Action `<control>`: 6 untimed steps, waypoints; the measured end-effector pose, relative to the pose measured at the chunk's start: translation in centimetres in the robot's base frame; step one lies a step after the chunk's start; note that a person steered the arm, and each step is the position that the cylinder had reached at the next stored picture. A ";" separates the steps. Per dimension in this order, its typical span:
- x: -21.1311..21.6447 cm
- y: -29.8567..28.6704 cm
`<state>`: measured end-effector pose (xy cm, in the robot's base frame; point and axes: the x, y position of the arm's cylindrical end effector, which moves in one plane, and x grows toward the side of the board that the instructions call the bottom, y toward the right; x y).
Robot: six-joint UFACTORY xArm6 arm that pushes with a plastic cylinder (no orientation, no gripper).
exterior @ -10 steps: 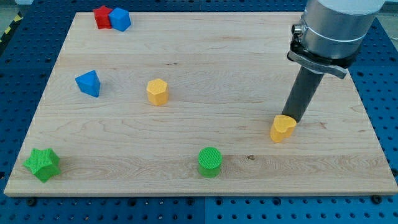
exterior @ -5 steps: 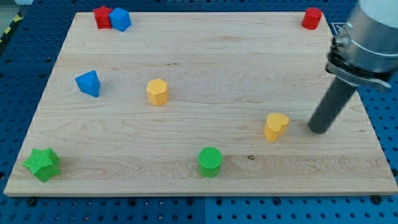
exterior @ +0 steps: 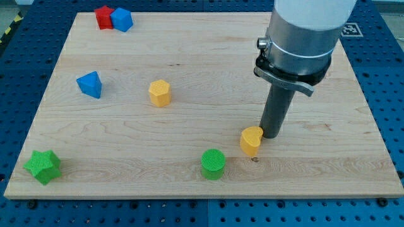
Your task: Push the yellow heart to the right side of the green circle
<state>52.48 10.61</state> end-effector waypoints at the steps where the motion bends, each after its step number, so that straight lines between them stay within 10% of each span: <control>1: 0.3 -0.1; 6: 1.1 -3.1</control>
